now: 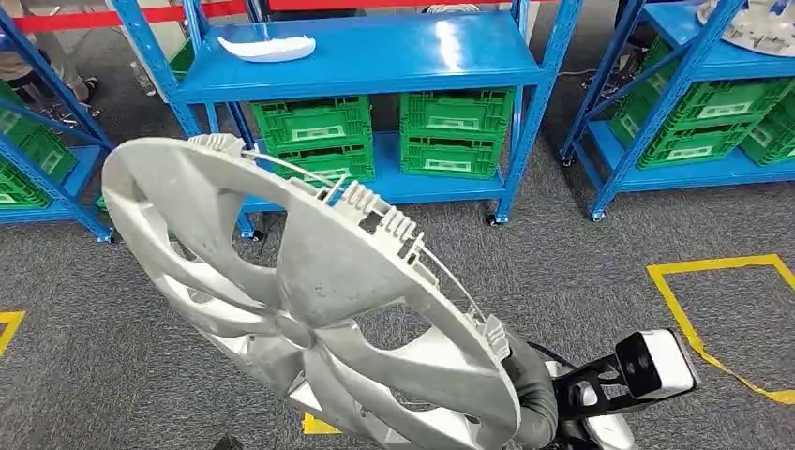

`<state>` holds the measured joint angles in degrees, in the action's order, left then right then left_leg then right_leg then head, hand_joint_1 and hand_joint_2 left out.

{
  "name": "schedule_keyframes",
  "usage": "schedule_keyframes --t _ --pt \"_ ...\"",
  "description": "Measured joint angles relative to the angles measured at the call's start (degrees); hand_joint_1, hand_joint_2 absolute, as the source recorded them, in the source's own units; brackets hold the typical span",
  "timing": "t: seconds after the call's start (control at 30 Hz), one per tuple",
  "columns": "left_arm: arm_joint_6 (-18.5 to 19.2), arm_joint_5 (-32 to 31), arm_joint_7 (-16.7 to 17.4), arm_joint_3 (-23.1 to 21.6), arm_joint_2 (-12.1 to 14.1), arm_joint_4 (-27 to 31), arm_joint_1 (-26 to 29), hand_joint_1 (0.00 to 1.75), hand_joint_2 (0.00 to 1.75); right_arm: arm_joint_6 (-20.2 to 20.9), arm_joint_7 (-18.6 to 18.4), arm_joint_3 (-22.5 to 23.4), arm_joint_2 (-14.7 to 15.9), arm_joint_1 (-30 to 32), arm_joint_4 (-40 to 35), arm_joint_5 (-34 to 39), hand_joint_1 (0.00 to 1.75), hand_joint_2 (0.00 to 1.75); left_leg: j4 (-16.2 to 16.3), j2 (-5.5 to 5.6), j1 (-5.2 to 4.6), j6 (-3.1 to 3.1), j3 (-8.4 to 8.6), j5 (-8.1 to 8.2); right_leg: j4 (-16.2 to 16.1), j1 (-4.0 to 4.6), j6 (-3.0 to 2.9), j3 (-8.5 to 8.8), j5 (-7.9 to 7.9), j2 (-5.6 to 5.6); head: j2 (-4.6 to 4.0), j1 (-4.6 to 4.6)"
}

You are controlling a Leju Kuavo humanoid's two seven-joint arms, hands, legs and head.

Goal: Take the parts from the cabinet and place them on the table.

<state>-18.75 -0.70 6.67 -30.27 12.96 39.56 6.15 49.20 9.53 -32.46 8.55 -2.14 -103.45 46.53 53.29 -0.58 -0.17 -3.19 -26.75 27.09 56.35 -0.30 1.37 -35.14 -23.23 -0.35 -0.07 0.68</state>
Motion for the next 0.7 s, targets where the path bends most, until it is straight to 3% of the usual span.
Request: schedule_keyframes --t 0.07,0.1,0.13,0.17,0.2,0.23,0.27,0.3,0.33,0.37,0.4,0.47,0.5,0.53,0.57,0.63,0.67,0.7 --pt "0.0 0.0 0.0 0.0 0.0 0.0 -0.1 0.00 1.75 0.0 0.0 0.0 0.1 -0.2 0.0 0.1 1.75 1.75 0.0 0.04 0.01 -0.51 -0.93 -0.58 2.3 -0.05 -0.51 -1.00 -2.89 0.12 0.00 -0.13" --pt "0.1 0.0 0.0 0.0 -0.1 0.0 -0.1 0.00 1.75 0.0 0.0 -0.1 0.1 -0.2 0.0 0.1 1.75 1.75 0.1 -0.01 -0.03 -0.51 -1.99 -1.36 6.6 -0.22 -0.91 -2.49 -6.41 0.12 0.00 -0.22" --pt "0.1 0.0 0.0 0.0 -0.2 0.0 -0.1 0.00 1.75 0.0 0.0 -0.2 0.2 -0.1 0.0 0.1 1.75 1.75 0.2 -0.08 -0.03 -0.52 -2.97 -2.10 11.5 -0.37 -0.94 -3.70 -9.15 0.16 0.00 -0.17" --pt "0.1 0.0 0.0 0.0 -0.2 0.0 -0.1 0.00 1.75 0.0 0.0 -0.2 0.2 -0.1 0.0 0.1 1.75 1.75 0.3 -0.13 -0.02 -0.42 -4.03 -2.86 15.5 -0.47 -0.44 -4.51 -10.36 0.15 0.00 -0.22" --pt "0.2 0.0 -0.2 0.0 -0.3 0.0 -0.1 0.00 1.75 -0.1 0.0 -0.2 0.3 -0.1 0.0 0.1 1.75 1.75 0.5 -0.23 0.04 -0.25 -5.22 -3.61 17.9 -0.75 0.52 -4.44 -9.78 0.15 0.00 -0.22" --pt "0.3 -0.2 -0.3 0.0 -0.4 -0.1 -0.1 0.00 1.75 -0.1 0.0 -0.2 0.4 -0.1 0.0 0.1 1.75 1.75 0.8 -0.30 0.14 -0.05 -6.27 -4.14 17.7 -1.04 1.54 -3.39 -8.22 0.15 0.00 -0.22" --pt "0.4 -0.4 -0.5 0.0 -0.5 -0.1 -0.2 0.00 1.75 -0.1 0.0 -0.2 0.5 -0.1 0.0 0.0 1.75 1.75 1.4 -0.34 0.30 0.27 -7.49 -4.62 15.4 -1.31 2.62 -1.15 -6.07 0.13 0.00 -0.22" --pt "0.5 -0.5 -0.6 0.0 -0.7 -0.2 -0.3 0.00 1.75 -0.1 0.0 -0.1 0.5 -0.1 0.0 0.0 1.75 1.75 2.2 -0.33 0.50 0.66 -8.67 -5.02 11.1 -1.58 3.29 2.11 -4.64 0.13 0.00 -0.22" --pt "0.6 -0.6 -0.7 0.0 -0.7 -0.3 -0.5 0.00 1.75 -0.1 0.0 -0.1 0.5 -0.1 0.0 0.0 1.75 1.75 3.2 -0.29 0.49 1.04 -9.64 -5.28 5.6 -1.88 3.25 6.02 -5.06 0.12 0.00 -0.24" --pt "0.6 -0.7 -0.9 0.1 -0.8 -0.3 -0.8 0.00 1.75 -0.1 0.0 -0.1 0.5 -0.2 0.0 0.0 1.75 1.75 3.9 -0.25 0.27 1.39 -10.71 -5.52 0.9 -1.45 2.74 9.26 -7.53 0.15 0.00 -0.31" --pt "0.7 -0.9 -1.0 0.0 -0.9 -0.4 -1.0 0.00 1.75 0.0 0.0 -0.1 0.5 -0.2 -0.1 0.0 1.75 1.75 4.2 -0.27 0.32 1.85 -11.17 -6.03 -0.8 -1.22 1.53 9.32 -8.62 0.25 0.00 -0.04" --pt "0.7 -1.1 -1.0 0.0 -1.0 -0.8 -1.3 0.00 1.75 0.0 0.0 -0.1 0.6 -0.1 0.0 0.0 1.75 1.75 3.8 -0.30 0.67 2.52 -11.62 -7.49 -0.1 -0.70 0.68 7.84 -7.96 0.28 0.00 -0.11" --pt "0.7 -1.2 -1.0 0.0 -0.9 -1.1 -1.2 0.00 1.75 0.0 0.1 -0.1 0.6 0.0 0.0 0.0 1.75 1.75 3.6 -0.23 0.69 2.91 -11.92 -8.10 -0.3 -1.03 -0.15 7.28 -7.24 0.26 0.00 -0.11" --pt "0.8 -1.3 -1.0 0.0 -1.1 -1.4 -1.2 0.00 1.75 0.0 0.1 -0.1 0.6 0.0 0.0 0.0 1.75 1.75 4.2 -0.11 1.05 3.18 -12.48 -6.65 -0.3 -1.44 -0.69 7.16 -6.55 0.08 0.00 -0.11" --pt "0.9 -1.5 -1.0 0.0 -1.1 -1.5 -1.2 0.00 1.75 0.0 0.1 -0.1 0.5 0.0 0.0 -0.1 1.75 1.75 6.4 0.00 1.10 3.55 -13.09 -2.82 -0.3 -1.39 -1.35 6.47 -5.85 0.12 0.00 0.07" --pt "1.2 -1.9 -1.0 0.0 -1.2 -1.9 -1.5 0.00 1.75 0.0 0.1 -0.1 0.4 0.0 0.0 -0.2 1.75 1.75 15.0 0.08 1.20 4.20 -14.87 3.96 -0.2 -1.14 -1.59 5.11 -4.66 0.07 0.00 0.15" --pt "1.3 -2.1 -1.0 0.0 -1.3 -2.1 -1.7 0.00 1.75 0.0 0.1 -0.1 0.4 0.0 0.0 -0.3 1.75 1.75 19.5 0.07 1.24 4.35 -15.67 5.86 -0.2 -1.01 -1.65 4.34 -4.04 0.05 0.00 0.15" --pt "1.3 -2.2 -1.0 0.0 -1.4 -2.3 -1.8 0.00 1.75 0.0 0.1 -0.1 0.4 0.1 0.0 -0.3 1.75 1.75 22.1 0.08 1.25 4.36 -15.63 6.04 -0.1 -0.87 -1.65 3.66 -3.52 0.05 0.00 0.17"
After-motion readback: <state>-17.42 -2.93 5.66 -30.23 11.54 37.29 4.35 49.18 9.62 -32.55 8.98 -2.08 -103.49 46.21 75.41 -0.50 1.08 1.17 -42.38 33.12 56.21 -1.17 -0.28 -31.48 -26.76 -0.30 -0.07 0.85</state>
